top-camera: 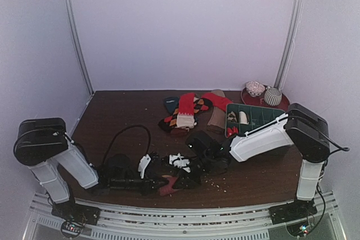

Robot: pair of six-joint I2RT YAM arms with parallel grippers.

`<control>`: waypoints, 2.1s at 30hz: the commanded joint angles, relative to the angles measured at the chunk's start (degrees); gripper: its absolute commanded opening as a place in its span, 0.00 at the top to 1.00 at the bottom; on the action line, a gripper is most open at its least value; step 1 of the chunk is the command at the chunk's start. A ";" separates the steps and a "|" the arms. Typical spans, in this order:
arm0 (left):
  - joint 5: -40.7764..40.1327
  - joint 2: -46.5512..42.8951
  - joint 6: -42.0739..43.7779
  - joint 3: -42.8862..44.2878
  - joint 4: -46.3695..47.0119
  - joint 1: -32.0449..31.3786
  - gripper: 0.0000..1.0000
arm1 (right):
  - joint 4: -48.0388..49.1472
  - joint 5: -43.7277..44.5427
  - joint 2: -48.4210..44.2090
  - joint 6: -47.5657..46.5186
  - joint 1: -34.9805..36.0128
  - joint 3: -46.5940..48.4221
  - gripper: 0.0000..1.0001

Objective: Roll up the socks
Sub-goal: Roll a pair of socks at the center of the board.

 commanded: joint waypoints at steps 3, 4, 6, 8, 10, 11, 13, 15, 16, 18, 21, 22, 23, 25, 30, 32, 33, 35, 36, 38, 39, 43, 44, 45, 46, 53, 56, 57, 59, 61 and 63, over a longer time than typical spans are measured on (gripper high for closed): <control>4.65 8.08 4.56 1.94 -11.27 3.75 1.00 | -27.13 4.35 10.40 8.62 -0.31 7.11 0.62; 4.66 7.69 5.15 2.69 -12.17 3.97 1.00 | -29.59 4.27 10.61 9.60 -0.49 7.84 0.62; 3.85 5.98 6.33 3.87 -14.35 4.18 0.94 | -32.99 3.81 10.61 11.50 -1.04 8.25 0.62; 2.29 3.17 7.38 4.79 -16.49 4.28 0.78 | -34.96 3.33 10.63 13.27 -1.88 8.16 0.62; 0.43 -0.07 8.61 5.61 -19.02 4.28 0.65 | -36.15 3.98 10.99 14.33 -2.58 7.97 0.62; -0.43 -1.85 9.37 5.95 -20.22 4.28 0.59 | -36.65 4.56 11.25 14.70 -2.93 8.08 0.62; -2.29 -5.44 10.94 6.31 -22.45 4.28 0.44 | -37.21 5.13 11.91 15.28 -3.27 8.50 0.61; -3.14 -9.55 12.75 6.01 -23.62 4.28 0.34 | -37.82 5.42 12.60 15.80 -3.47 9.28 0.61; -3.15 -11.37 13.62 5.49 -23.49 4.28 0.31 | -38.23 5.40 12.99 16.04 -3.54 9.70 0.61; -2.81 -14.81 14.14 3.74 -22.23 4.28 0.30 | -38.96 5.38 13.88 16.52 -3.75 10.52 0.61; -1.90 -19.55 13.59 0.64 -20.20 4.28 0.25 | -40.27 5.20 14.99 17.15 -3.93 11.72 0.61; -1.74 -20.59 13.17 -0.11 -19.63 4.22 0.25 | -40.69 4.92 15.22 17.28 -3.91 12.16 0.61; -1.45 -21.39 12.64 -0.92 -18.68 4.20 0.24 | -41.03 4.76 15.47 17.46 -3.99 12.57 0.61; -1.62 -21.45 11.44 -2.43 -16.60 4.11 0.24 | -41.88 4.52 16.00 17.66 -4.06 13.29 0.61; -0.21 -15.55 8.99 -3.25 -9.09 3.31 0.22 | -42.45 3.67 17.18 18.50 -4.15 14.17 0.61; 0.36 -12.63 8.39 -2.96 -6.39 2.86 0.22 | -42.24 3.58 17.23 18.98 -4.17 14.44 0.61; 0.48 -11.34 8.09 -2.76 -5.11 2.73 0.22 | -42.19 3.65 17.22 19.13 -4.18 14.54 0.61; 0.50 -8.55 7.39 -2.47 -2.97 2.70 0.22 | -42.27 4.05 17.14 19.35 -4.13 14.65 0.60; 0.57 -7.44 7.23 -2.23 -2.29 2.70 0.22 | -42.34 4.22 17.07 19.37 -4.21 14.65 0.60; 0.80 -5.52 6.88 -1.42 -1.44 2.70 0.25 | -42.12 4.27 16.84 19.54 -4.18 14.42 0.60; 1.10 -4.51 6.78 -1.12 -1.10 2.70 0.28 | -41.96 4.34 16.79 19.59 -4.18 14.31 0.60; 2.56 -1.54 6.21 0.13 0.26 2.70 0.45 | -41.70 4.75 16.87 19.55 -4.22 14.17 0.60; 2.86 -1.05 6.09 0.25 0.53 2.70 0.45 | -41.53 4.88 16.88 19.55 -4.17 14.16 0.60; 3.12 -0.83 5.87 0.22 0.95 2.70 0.44 | -41.42 4.91 16.88 19.55 -4.15 14.12 0.60; 3.24 -0.77 5.67 0.07 1.43 2.70 0.44 | -41.31 4.85 16.94 19.55 -4.20 14.12 0.60; 2.70 -1.21 6.19 0.31 -0.18 2.70 0.87 | -40.36 5.31 17.29 19.66 -4.16 13.86 0.59; 3.16 -0.65 6.71 1.08 -1.53 2.70 1.00 | -39.64 5.15 17.30 19.91 -4.14 13.83 0.59; 3.20 -0.34 6.83 1.21 -1.87 2.70 1.00 | -39.56 5.10 17.38 19.90 -4.20 13.97 0.59; 3.31 0.10 6.97 1.08 -2.13 2.70 0.93 | -39.41 5.16 17.47 19.77 -4.14 14.15 0.59; 2.97 -0.56 6.64 -0.62 -0.12 2.70 0.27 | -39.30 5.11 17.49 19.74 -4.17 14.10 0.59; 1.75 -3.12 6.35 -2.99 2.45 2.70 0.05 | -39.20 5.16 17.49 19.57 -4.17 13.83 0.59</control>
